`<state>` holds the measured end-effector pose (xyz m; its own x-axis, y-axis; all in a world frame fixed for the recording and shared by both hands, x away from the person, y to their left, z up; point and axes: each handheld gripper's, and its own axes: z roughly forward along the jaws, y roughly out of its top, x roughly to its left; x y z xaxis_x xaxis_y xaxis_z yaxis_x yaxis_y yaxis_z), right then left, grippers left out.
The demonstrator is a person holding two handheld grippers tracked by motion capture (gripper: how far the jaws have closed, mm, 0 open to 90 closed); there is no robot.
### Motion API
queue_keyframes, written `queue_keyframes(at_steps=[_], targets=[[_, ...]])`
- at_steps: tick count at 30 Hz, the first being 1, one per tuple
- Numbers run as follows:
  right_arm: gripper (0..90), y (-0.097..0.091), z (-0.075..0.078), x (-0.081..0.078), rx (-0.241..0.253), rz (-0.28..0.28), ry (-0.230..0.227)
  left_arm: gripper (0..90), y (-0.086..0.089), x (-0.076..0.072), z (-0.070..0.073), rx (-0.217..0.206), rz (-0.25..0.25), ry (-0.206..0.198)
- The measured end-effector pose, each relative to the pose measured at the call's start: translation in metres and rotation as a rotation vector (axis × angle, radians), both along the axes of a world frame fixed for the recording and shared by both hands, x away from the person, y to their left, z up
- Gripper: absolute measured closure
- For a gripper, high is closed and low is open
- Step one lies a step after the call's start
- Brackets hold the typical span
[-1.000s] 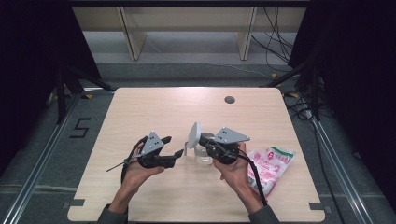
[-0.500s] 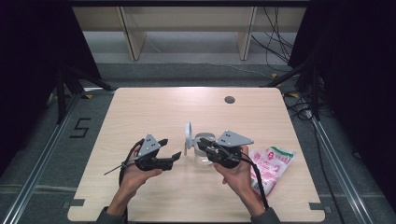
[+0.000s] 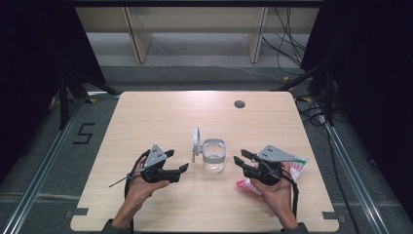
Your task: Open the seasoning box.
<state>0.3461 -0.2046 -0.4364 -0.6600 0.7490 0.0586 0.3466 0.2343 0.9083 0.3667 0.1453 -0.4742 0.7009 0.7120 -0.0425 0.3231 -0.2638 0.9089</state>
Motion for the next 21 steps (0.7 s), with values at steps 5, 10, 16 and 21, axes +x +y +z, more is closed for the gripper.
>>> queue_keyframes(at_steps=[5,10,16,21], targets=[[51.9,-0.025,-0.005,-0.01,-0.003,-0.06,-0.003,24.5,-0.003,-0.006,0.002,0.005,-0.013,-0.006],[47.3,-0.051,-0.014,-0.02,0.02,-0.172,0.049,24.0,-0.007,-0.01,0.0,0.009,-0.026,-0.005],[45.3,-0.074,-0.023,-0.029,0.004,-0.264,0.105,24.4,-0.007,-0.012,-0.002,0.012,-0.034,0.01],[43.7,-0.1,-0.026,-0.04,0.011,-0.323,0.117,24.3,-0.004,-0.012,-0.003,0.026,-0.03,0.011]])
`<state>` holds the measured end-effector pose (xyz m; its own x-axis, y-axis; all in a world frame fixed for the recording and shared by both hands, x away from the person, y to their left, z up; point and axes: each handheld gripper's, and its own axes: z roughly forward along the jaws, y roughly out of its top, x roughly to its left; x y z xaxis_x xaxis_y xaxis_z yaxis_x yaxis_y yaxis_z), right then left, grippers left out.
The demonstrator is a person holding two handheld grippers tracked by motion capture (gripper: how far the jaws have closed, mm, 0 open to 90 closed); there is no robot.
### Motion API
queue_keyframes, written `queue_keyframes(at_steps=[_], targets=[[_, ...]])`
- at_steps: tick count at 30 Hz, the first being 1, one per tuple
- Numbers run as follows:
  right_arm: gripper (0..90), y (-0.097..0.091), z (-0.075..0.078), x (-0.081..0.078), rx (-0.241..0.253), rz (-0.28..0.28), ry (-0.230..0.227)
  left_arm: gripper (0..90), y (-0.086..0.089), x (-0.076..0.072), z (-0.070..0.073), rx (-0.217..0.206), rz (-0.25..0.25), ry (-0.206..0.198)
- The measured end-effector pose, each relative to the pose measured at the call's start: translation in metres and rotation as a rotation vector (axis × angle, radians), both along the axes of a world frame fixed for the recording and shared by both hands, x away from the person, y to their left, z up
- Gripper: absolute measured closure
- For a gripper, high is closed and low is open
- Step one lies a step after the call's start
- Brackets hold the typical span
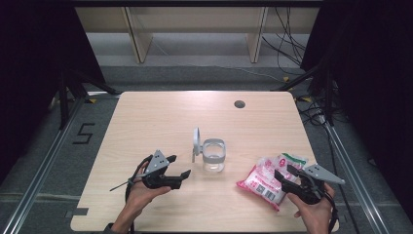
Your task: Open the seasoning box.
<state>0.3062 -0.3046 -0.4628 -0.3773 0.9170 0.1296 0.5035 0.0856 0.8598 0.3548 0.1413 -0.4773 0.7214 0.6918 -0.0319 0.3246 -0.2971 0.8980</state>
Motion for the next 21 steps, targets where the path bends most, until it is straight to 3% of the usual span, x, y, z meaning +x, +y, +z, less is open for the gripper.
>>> queue_keyframes(at_steps=[4,5,6,9,10,13,14,15,16,17,20,21], targets=[[42.9,-0.011,-0.002,-0.006,0.009,-0.009,0.021,24.2,0.0,0.0,-0.001,0.0,-0.005,0.004],[41.9,-0.013,-0.004,-0.009,0.03,-0.044,0.056,24.2,0.0,0.0,-0.003,-0.006,-0.006,0.011],[42.0,-0.019,-0.006,-0.007,-0.003,-0.026,0.033,24.2,0.001,0.0,-0.004,0.003,0.002,0.018],[40.6,-0.021,-0.008,-0.011,0.029,-0.079,0.063,24.1,0.001,0.001,-0.005,0.012,-0.011,0.006],[39.7,-0.022,-0.008,-0.012,0.045,-0.083,0.068,24.0,0.0,0.0,-0.006,0.0,-0.002,0.019],[38.1,-0.028,-0.013,-0.009,0.029,-0.103,0.052,23.5,0.001,0.0,-0.005,0.014,-0.018,0.007],[37.3,-0.026,-0.013,-0.01,0.054,-0.114,0.079,23.4,0.0,-0.001,-0.006,-0.008,-0.015,0.009],[37.3,-0.026,-0.013,-0.01,0.054,-0.114,0.079,23.3,0.0,-0.001,-0.006,-0.008,-0.015,0.009],[36.5,-0.03,-0.015,-0.008,0.01,-0.111,0.048,23.3,0.001,-0.002,-0.005,0.013,-0.017,0.009],[35.3,-0.029,-0.016,-0.009,0.051,-0.14,0.093,22.6,0.0,-0.003,-0.005,0.0,-0.007,0.025],[33.6,-0.031,-0.018,-0.008,0.055,-0.131,0.101,22.4,0.0,-0.004,-0.005,0.004,-0.012,0.022],[31.7,-0.032,-0.021,-0.006,0.027,-0.135,0.112,22.4,0.0,-0.004,-0.005,0.001,-0.005,0.028]])
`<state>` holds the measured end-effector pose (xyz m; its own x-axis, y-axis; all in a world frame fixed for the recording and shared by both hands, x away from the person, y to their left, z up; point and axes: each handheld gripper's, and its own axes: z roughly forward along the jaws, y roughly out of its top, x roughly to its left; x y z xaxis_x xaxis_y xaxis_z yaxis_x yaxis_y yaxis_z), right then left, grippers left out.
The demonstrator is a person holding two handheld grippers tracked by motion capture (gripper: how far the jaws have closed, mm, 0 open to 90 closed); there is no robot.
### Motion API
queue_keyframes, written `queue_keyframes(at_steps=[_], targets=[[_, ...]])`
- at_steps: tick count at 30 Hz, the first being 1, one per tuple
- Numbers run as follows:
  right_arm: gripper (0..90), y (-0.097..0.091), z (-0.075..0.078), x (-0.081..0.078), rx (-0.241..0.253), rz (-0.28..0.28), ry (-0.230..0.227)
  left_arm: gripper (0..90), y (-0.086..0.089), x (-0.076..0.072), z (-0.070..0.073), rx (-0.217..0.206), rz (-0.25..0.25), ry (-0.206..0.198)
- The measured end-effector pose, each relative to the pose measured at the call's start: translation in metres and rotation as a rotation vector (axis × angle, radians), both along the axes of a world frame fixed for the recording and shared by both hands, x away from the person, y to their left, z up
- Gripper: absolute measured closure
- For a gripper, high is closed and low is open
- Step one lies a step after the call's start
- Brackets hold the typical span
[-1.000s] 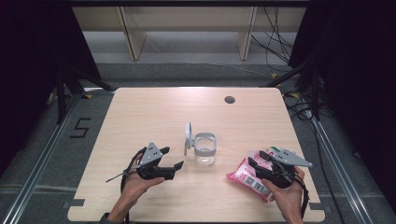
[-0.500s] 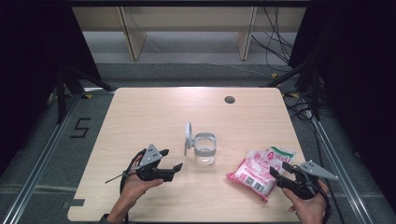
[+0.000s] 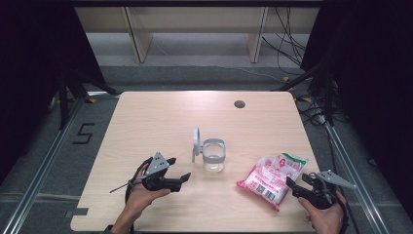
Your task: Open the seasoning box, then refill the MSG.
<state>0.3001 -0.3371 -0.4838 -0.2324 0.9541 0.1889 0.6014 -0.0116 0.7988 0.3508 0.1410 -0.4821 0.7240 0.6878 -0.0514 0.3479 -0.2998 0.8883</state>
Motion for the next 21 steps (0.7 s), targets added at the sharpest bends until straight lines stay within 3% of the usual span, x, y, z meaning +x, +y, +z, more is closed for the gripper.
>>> queue_keyframes(at_steps=[2,3,5,6,7,8,9,10,11,12,14,18,19,21], targets=[[31.4,-0.002,-0.003,0.002,-0.007,0.009,0.003,22.4,0.0,0.0,0.0,0.003,-0.004,-0.001],[31.4,0.0,-0.002,0.001,0.01,-0.022,0.035,22.4,0.0,0.0,-0.001,0.0,0.0,0.004],[31.4,0.002,-0.002,0.0,0.037,-0.032,0.06,22.4,0.0,0.001,-0.001,0.009,-0.022,-0.008],[31.3,-0.001,-0.003,0.002,0.021,0.017,0.026,22.4,0.0,0.002,-0.001,0.013,-0.024,-0.011],[31.3,-0.002,-0.004,0.002,0.011,0.018,0.019,22.4,0.001,0.002,0.0,0.025,-0.026,-0.017],[31.2,0.002,-0.003,0.001,0.04,-0.011,0.046,22.4,-0.001,0.0,-0.001,-0.004,-0.01,0.011],[31.0,-0.001,-0.005,0.004,-0.003,0.009,0.029,22.4,-0.002,0.0,-0.001,-0.003,-0.015,0.003],[31.0,-0.001,-0.005,0.004,-0.003,0.009,0.029,22.4,-0.002,0.0,-0.001,-0.003,-0.015,0.003],[31.0,-0.001,-0.007,0.005,0.019,0.023,0.033,22.4,-0.002,0.0,-0.001,0.013,-0.022,-0.007],[31.0,0.002,-0.007,0.004,0.052,-0.004,0.063,22.4,-0.003,-0.001,-0.002,0.005,-0.014,0.006],[31.0,0.002,-0.009,0.006,0.051,-0.008,0.05,22.4,-0.003,-0.001,-0.002,0.007,-0.018,0.008],[30.2,0.001,-0.011,0.011,0.084,0.0,0.071,22.4,-0.003,-0.001,-0.001,0.016,-0.029,-0.006],[30.3,-0.003,-0.012,0.014,0.046,0.029,0.057,22.5,-0.003,-0.001,-0.001,0.013,-0.028,-0.006],[30.3,0.001,-0.012,0.015,0.075,-0.004,0.068,22.5,-0.003,0.0,-0.001,0.025,-0.03,-0.008]])
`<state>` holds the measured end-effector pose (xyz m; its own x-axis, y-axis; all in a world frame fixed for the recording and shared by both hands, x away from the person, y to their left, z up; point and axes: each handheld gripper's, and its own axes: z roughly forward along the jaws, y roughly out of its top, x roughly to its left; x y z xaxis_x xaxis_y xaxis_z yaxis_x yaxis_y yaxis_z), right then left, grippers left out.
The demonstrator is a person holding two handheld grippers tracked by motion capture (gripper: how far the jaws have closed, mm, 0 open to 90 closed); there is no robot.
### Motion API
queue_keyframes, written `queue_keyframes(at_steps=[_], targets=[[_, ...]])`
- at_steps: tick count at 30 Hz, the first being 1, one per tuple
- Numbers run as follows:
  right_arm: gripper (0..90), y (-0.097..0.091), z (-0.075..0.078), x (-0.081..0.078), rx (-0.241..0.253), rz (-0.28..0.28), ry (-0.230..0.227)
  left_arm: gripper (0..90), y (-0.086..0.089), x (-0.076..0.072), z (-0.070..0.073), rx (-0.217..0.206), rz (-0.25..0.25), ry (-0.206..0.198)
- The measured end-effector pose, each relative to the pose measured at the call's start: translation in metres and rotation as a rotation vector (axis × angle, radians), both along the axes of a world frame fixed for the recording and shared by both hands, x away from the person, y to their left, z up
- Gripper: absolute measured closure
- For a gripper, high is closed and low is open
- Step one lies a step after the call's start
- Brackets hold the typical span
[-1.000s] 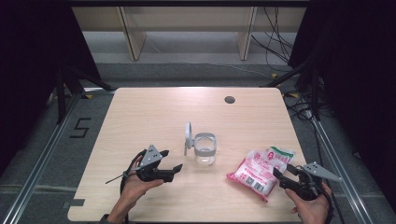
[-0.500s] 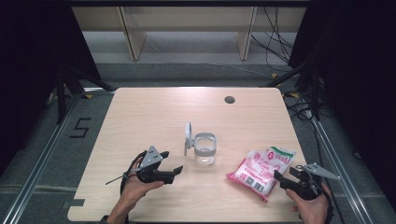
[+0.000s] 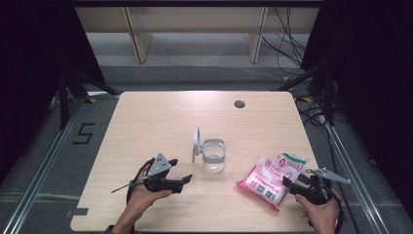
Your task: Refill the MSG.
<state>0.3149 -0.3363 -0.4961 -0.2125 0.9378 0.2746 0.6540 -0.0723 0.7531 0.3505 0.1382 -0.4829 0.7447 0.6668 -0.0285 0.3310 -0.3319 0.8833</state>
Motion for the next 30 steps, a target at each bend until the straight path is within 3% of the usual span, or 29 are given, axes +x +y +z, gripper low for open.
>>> queue_keyframes(at_steps=[1,2,3,4,5,7,10,11,13,14,15,16,17,18,19,20,21,22,23,24,25,26,28,29,30], targets=[[30.4,0.0,-0.001,0.002,-0.007,-0.003,0.013,22.5,-0.001,0.0,-0.001,-0.009,-0.005,0.003],[30.4,0.002,-0.001,0.004,0.048,-0.002,0.002,22.4,-0.001,0.0,-0.001,-0.001,0.001,0.002],[30.8,0.0,-0.001,0.005,-0.004,0.005,0.023,22.5,-0.003,-0.002,-0.002,-0.025,0.009,0.026],[31.3,-0.002,-0.002,0.007,-0.024,0.034,0.003,22.4,-0.003,-0.001,-0.002,-0.026,0.004,0.022],[31.8,-0.001,-0.002,0.008,-0.022,0.039,0.0,22.4,-0.003,-0.001,-0.002,-0.01,-0.008,0.008],[32.3,0.003,0.0,0.007,-0.018,0.017,0.02,22.5,-0.003,-0.002,-0.002,-0.01,0.004,0.021],[32.6,0.003,-0.002,0.011,-0.044,0.039,-0.004,22.5,-0.004,-0.002,-0.002,-0.018,-0.011,0.006],[32.6,0.007,0.0,0.009,-0.011,0.018,0.032,22.5,-0.003,-0.001,-0.001,0.009,-0.015,-0.002],[33.2,0.005,-0.003,0.014,-0.042,0.041,0.0,22.6,-0.003,-0.002,-0.002,0.007,-0.009,0.0],[33.3,0.005,-0.003,0.015,-0.025,0.041,-0.002,22.6,-0.006,-0.004,-0.003,-0.024,-0.001,0.02],[33.3,0.004,-0.004,0.016,-0.056,0.044,0.006,22.7,-0.005,-0.004,-0.002,-0.013,-0.012,0.01],[33.3,0.004,-0.004,0.016,-0.056,0.044,0.006,22.9,-0.005,-0.004,-0.002,-0.013,-0.012,0.01],[33.3,0.008,-0.003,0.016,-0.01,0.018,0.038,23.0,-0.006,-0.004,-0.002,-0.019,-0.015,0.004],[33.4,0.008,-0.003,0.017,0.004,0.019,0.038,23.0,-0.005,-0.003,-0.001,0.002,-0.022,-0.002],[33.4,0.008,-0.003,0.017,0.004,0.019,0.038,23.1,-0.005,-0.003,-0.001,0.002,-0.022,-0.002],[34.1,0.005,-0.006,0.022,-0.028,0.039,0.013,23.2,-0.005,-0.003,-0.001,0.001,-0.019,-0.001],[34.4,0.008,-0.006,0.022,0.02,0.03,0.027,23.2,-0.005,-0.003,-0.002,0.001,-0.019,-0.001],[34.5,0.005,-0.007,0.023,-0.027,0.045,0.018,23.2,-0.005,-0.003,-0.002,0.001,-0.019,0.0],[34.4,0.011,-0.005,0.021,0.013,-0.014,0.079,23.2,-0.005,-0.003,-0.002,0.001,-0.019,0.0],[34.3,0.007,-0.008,0.026,-0.023,0.037,0.02,23.2,-0.005,-0.003,-0.002,0.011,-0.016,-0.003],[34.3,0.009,-0.007,0.025,-0.023,0.016,0.046,23.3,-0.006,-0.003,-0.002,0.006,-0.017,-0.002],[34.3,0.008,-0.006,0.026,-0.023,0.041,0.036,23.4,-0.007,-0.004,-0.004,-0.019,-0.01,0.018],[34.4,0.008,-0.007,0.029,-0.037,0.039,0.042,23.6,-0.007,-0.004,-0.004,-0.012,-0.014,0.018],[34.6,0.008,-0.008,0.031,-0.018,0.044,0.03,23.6,-0.007,-0.004,-0.004,-0.011,-0.014,0.018],[34.8,0.011,-0.007,0.029,0.009,0.014,0.067,23.7,-0.007,-0.004,-0.004,-0.005,-0.019,0.011]])
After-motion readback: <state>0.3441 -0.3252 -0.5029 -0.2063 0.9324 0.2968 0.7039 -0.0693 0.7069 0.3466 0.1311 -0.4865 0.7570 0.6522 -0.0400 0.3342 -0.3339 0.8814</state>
